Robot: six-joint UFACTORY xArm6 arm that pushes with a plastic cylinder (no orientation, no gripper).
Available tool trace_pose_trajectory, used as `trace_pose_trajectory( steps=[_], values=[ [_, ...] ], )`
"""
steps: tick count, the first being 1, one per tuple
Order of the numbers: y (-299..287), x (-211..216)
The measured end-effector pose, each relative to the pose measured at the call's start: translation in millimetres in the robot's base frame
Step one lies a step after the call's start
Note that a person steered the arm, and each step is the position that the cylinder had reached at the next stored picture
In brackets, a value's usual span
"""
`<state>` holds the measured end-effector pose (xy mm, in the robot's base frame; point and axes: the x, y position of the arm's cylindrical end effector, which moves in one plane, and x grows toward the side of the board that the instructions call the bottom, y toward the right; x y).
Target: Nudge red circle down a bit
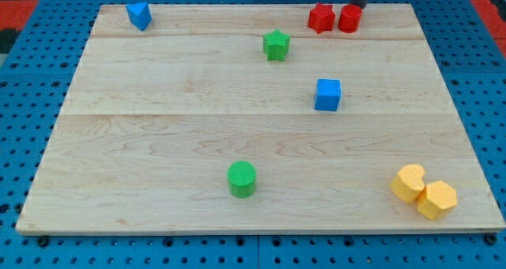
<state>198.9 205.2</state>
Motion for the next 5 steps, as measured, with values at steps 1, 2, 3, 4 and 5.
trace_pose_trajectory(
  steps=[1, 2, 3, 4, 5],
  values=[
    [0.4, 33.4],
    [-1.5, 30.8],
    [16.3, -6.4],
    [-20.4, 3.6],
    [-37.1, 38.3]
  ],
)
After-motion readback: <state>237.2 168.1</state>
